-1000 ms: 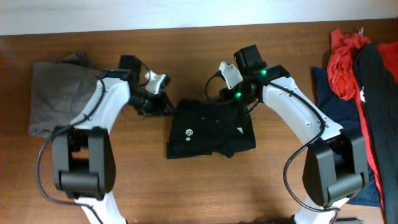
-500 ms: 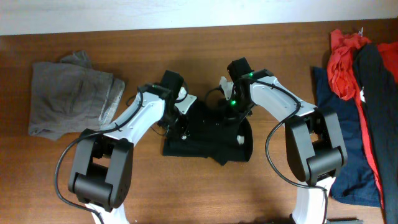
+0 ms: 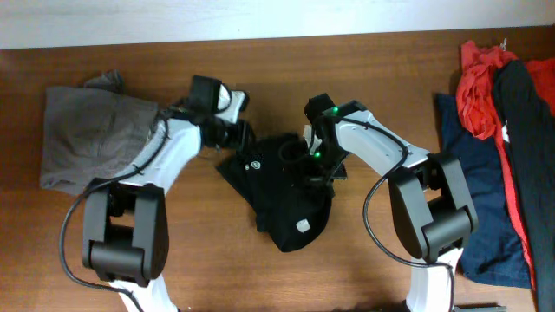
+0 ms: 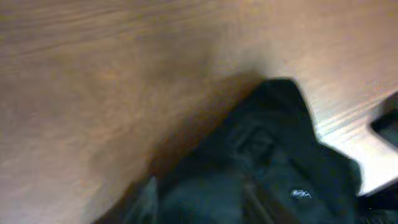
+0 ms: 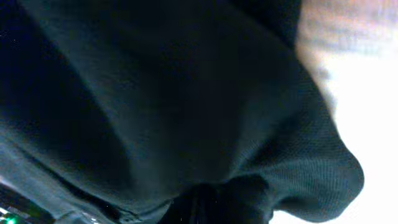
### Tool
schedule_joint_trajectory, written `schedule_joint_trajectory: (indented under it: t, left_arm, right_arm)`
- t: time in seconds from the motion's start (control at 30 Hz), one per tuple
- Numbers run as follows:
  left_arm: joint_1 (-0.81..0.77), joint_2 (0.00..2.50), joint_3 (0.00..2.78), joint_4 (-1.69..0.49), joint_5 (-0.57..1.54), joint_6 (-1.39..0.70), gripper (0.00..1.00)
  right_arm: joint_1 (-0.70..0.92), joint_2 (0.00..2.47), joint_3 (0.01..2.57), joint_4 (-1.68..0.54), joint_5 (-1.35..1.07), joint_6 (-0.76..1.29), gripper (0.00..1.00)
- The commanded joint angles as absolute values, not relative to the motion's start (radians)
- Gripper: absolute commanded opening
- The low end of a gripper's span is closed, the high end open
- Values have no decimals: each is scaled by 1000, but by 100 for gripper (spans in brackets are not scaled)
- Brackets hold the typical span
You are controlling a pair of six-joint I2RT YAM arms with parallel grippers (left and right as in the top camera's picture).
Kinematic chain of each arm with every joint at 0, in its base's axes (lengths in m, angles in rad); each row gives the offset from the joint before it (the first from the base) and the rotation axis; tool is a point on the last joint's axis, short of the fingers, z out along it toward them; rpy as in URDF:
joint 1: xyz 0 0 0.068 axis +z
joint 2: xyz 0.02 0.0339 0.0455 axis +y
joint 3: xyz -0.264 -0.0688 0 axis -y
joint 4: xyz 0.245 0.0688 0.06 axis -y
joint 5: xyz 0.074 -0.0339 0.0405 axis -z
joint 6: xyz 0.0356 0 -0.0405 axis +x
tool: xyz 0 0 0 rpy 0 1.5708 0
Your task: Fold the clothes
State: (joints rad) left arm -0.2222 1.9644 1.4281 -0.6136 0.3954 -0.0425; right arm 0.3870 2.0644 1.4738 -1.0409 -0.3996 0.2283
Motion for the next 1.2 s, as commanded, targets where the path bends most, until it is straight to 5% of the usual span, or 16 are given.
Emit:
schedule_joint_trajectory:
  t: [0.0, 0.2, 0.27, 0.3, 0.4, 0.77, 1.0, 1.03, 1.13, 1.17]
  left_arm:
    - [-210, 1966, 1603, -802, 434, -57, 58]
    - [-174, 1966, 1674, -1198, 425, -105, 66]
    - [-167, 1966, 1657, -1238, 402, -105, 76]
    - [-166, 1966, 1629, -1244, 365, -105, 92]
    - [-164, 1966, 1536, -1230, 354, -144, 99]
    - [-199, 1966, 1068, -670, 734, -607, 99]
    - [-262, 1966, 965, -425, 743, -796, 98]
    - [-266, 1966, 965, -414, 739, -796, 95]
    - [-269, 1966, 965, -377, 705, -794, 43]
    - [-268, 1966, 965, -376, 683, -792, 34]
  right_arm:
    - [386, 1951, 1514, -1031, -468, 65, 5]
    - [391, 1938, 1510, -958, -474, 7, 5]
    - [394, 1957, 1501, -913, -476, 22, 5]
    - [393, 1983, 1489, -873, -475, 60, 5]
    - [385, 2045, 1475, -814, -476, 147, 4]
    - [388, 2134, 1475, -798, -501, 208, 4]
    - [389, 2134, 1475, -803, -521, 208, 4]
    - [389, 2134, 1475, -804, -521, 208, 4]
    - [394, 2134, 1475, -804, -521, 208, 4]
    - [395, 2134, 1475, -808, -521, 208, 4]
